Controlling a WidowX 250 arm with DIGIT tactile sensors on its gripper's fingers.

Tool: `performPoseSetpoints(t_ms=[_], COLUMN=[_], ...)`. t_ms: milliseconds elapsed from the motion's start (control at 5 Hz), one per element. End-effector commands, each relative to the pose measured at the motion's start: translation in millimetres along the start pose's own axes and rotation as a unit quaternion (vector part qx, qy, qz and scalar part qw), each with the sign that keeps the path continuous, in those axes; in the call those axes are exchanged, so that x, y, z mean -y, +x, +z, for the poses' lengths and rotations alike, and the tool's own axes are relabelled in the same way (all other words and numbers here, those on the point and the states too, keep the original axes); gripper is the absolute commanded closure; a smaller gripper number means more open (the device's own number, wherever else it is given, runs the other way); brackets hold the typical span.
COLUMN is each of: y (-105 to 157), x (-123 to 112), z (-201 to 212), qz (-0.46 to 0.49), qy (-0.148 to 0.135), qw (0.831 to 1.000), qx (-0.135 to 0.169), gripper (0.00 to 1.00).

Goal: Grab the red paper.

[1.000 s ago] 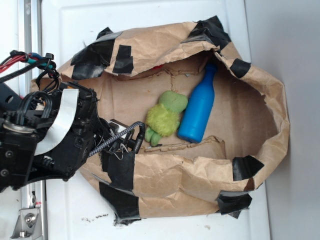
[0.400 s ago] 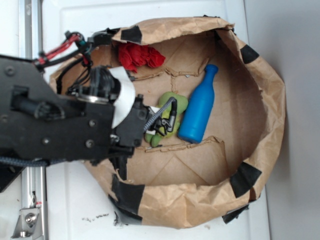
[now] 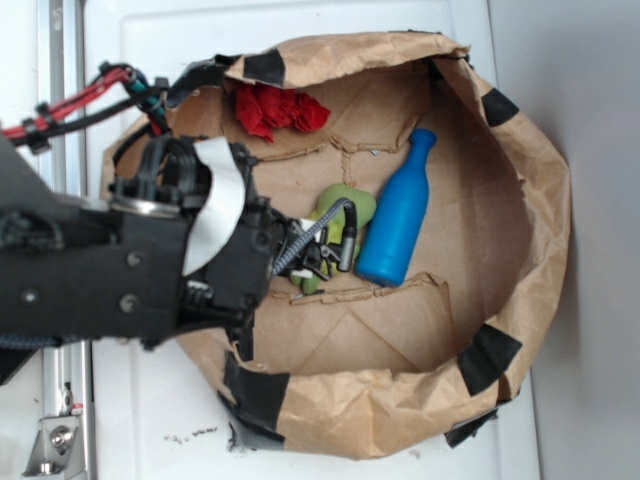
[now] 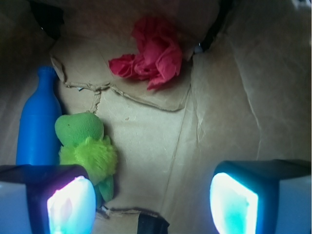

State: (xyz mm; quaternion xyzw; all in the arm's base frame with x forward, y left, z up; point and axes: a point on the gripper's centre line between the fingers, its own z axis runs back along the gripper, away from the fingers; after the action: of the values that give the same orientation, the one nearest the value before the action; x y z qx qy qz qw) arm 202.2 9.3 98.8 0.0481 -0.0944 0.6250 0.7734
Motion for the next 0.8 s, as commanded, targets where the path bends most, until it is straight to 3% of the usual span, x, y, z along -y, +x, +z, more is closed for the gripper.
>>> performPoseSetpoints(t_ms=[0,600], y=[3.3,12.2], x=[26.8,35.0], z=[-0.8,-8.6], qz=[0.029,0.046], qy=[-0.009,-0.001], qw=[0.999,0.999], qx=[-0.012,-0.006], gripper=[0.00,0.00])
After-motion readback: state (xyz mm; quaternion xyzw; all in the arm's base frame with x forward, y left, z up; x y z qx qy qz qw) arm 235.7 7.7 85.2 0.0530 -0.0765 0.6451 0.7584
